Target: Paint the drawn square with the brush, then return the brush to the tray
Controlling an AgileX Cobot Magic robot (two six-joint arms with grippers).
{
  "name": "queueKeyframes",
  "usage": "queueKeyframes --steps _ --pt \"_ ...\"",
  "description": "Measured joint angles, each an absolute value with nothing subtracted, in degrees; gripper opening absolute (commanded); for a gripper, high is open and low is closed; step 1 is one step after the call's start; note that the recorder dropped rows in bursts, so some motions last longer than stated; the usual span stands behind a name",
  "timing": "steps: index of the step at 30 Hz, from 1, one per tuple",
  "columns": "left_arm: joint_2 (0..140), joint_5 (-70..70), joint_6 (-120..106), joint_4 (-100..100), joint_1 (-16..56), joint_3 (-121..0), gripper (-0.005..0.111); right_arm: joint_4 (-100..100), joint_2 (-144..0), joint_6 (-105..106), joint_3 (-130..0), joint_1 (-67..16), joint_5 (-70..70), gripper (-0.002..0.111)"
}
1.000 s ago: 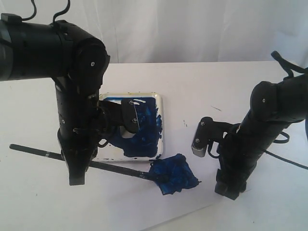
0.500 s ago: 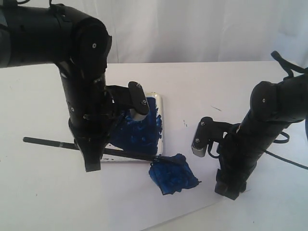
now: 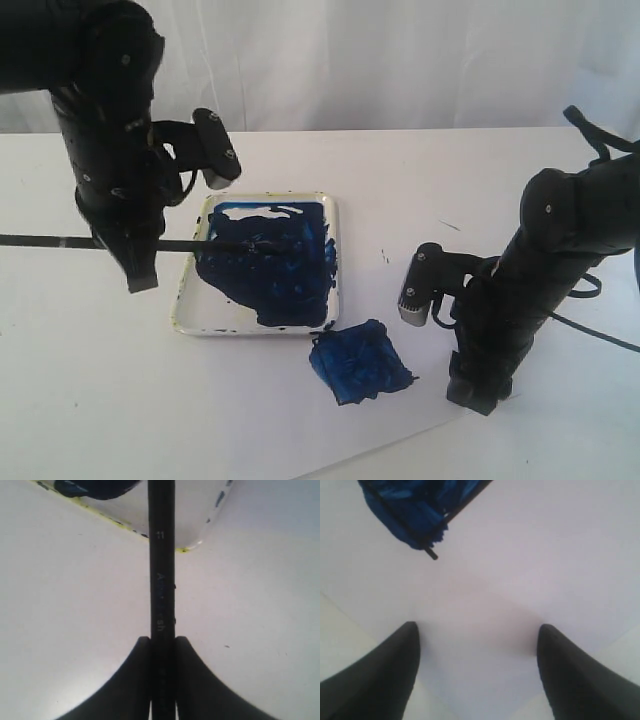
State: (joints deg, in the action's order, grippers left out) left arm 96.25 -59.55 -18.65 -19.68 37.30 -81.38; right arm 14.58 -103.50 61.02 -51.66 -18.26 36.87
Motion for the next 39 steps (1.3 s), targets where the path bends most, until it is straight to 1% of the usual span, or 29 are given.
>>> queueKeyframes --steps 2,4,8,18,39 --pt "96.2 -56.3 -23.0 -15.2 32.5 -81.4 0.0 14.6 -103.5 61.0 -51.7 -18.3 36.9 0.063" --pt "96.4 -54.3 -27.1 -12.3 29.5 -81.4 0.0 14.6 -103.5 61.0 -51.7 -18.3 36.9 0.063" --pt "100.1 -51.4 -31.6 -11.4 26.6 -81.4 0.0 14.6 -103.5 61.0 -51.7 -18.3 36.7 0.063" --pt "106.2 -45.2 -38.7 -9.7 26.6 -81.4 0.0 14.6 -103.5 61.0 -51.7 -18.3 36.7 0.063" --pt "108.6 -38.4 -41.9 -8.3 26.6 -81.4 0.0 14.6 -103.5 61.0 -51.7 -18.3 36.4 0.063"
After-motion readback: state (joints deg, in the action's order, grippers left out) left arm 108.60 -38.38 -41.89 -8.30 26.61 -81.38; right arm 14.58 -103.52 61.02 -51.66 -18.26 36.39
